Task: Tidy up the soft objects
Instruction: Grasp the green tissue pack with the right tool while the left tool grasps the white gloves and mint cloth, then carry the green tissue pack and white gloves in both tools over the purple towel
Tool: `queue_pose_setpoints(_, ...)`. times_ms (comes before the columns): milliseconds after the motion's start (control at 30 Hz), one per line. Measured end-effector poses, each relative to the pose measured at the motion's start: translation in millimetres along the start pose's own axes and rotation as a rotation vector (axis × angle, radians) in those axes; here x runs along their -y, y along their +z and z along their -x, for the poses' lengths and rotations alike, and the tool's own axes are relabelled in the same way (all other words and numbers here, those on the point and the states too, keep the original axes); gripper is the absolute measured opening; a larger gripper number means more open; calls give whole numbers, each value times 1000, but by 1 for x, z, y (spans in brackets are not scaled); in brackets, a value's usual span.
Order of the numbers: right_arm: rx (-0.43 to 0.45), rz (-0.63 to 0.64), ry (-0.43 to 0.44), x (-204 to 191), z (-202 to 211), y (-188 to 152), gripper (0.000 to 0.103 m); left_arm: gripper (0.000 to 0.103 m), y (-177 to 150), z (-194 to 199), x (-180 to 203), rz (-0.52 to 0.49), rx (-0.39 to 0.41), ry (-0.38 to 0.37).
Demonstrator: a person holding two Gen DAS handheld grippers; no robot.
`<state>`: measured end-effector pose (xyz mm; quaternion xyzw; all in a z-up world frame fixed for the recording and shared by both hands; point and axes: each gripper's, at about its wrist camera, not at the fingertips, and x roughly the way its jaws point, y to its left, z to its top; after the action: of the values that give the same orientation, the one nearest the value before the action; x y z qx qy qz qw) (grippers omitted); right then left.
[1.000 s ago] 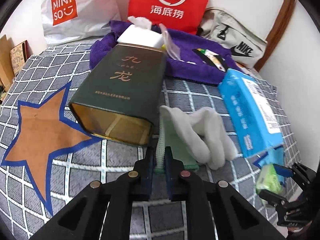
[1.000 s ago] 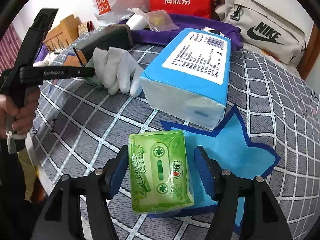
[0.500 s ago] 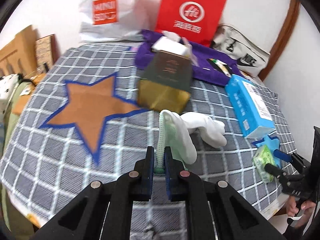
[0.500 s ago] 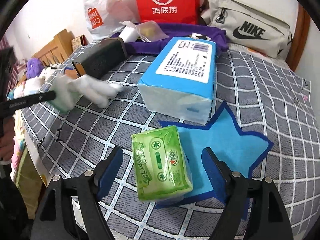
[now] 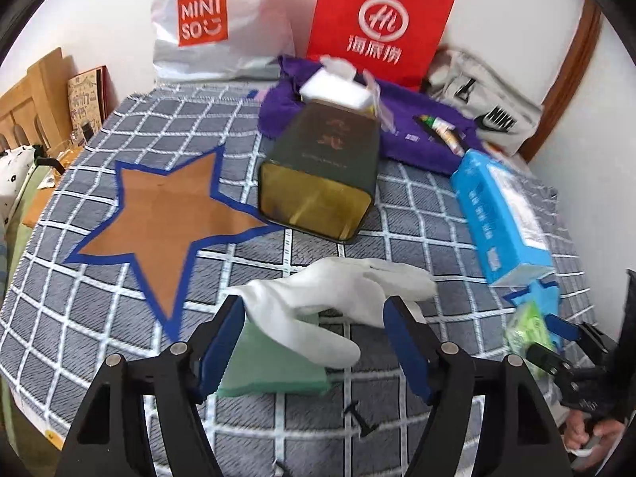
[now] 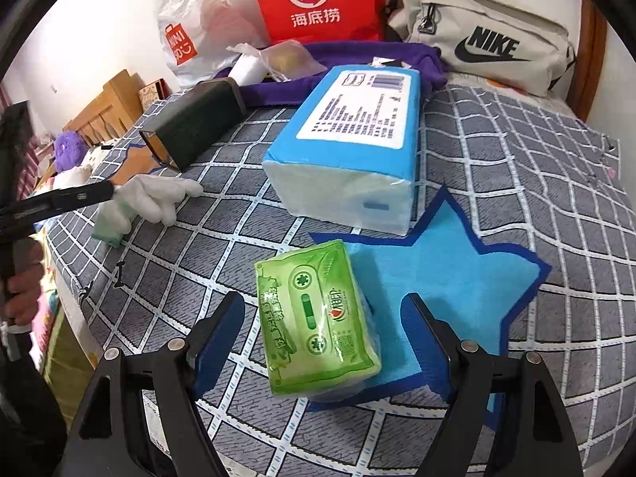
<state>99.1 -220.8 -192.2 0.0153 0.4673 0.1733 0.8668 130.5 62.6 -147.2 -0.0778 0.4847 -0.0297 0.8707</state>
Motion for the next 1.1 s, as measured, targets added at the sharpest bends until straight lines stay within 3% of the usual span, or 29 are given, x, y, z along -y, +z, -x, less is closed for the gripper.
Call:
queue_pose_setpoints(300,-6,-8,-6,3,-15,4,79,71,6,-33,11,-11,-13,48)
queue_pose_setpoints(400,-5,31,-16,-2,-15,3,64,70,5,-38,14,-44,-12,75)
queue_pose_setpoints(433,-5,35,-6,-2,-14,3,53,64,4,-39,17,-64,-7,91)
queue_pose_setpoints(533,-10,26,32,-2,-10,4,49,47,3,-37,18,-94,0,107)
queue_pose_setpoints(633,-1,34,26,-5,-6,5,49,22,4,-32,11,-75,-7,25)
queue_pose_setpoints(667,5,35,29,-6,-4,6,49,19,4,-29,8,-66,-11,-9)
queue_pose_setpoints(1100,81,3,85,-9,29,30,49,17,12,14,10,-43,55,-43)
